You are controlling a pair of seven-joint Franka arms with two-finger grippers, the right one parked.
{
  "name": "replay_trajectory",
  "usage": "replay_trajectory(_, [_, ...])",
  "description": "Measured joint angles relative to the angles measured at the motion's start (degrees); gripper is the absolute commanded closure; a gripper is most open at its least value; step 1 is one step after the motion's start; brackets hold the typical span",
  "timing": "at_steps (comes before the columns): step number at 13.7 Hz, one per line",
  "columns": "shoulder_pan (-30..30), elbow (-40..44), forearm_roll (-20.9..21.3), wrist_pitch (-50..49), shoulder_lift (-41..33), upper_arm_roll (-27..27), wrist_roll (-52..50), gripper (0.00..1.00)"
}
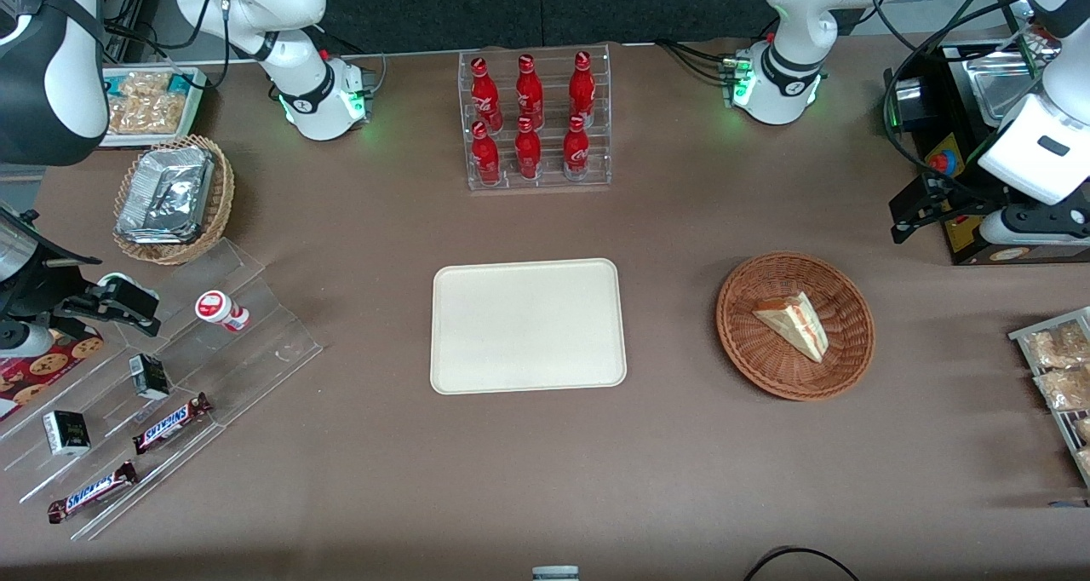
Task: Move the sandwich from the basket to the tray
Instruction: 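Move the left gripper over the wicker basket above the wrapped sandwich, then lower the open left gripper around the sandwich in the basket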
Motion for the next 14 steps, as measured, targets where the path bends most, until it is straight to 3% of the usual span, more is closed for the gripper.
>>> replay_trajectory(7, [0.1,-0.6,0.1,-1.4,2.8,0.0,-3.3,0.00])
replay_trajectory(14, [0.1,-4.4,0.1,9.6,16.8,-0.4,-34.0,0.00])
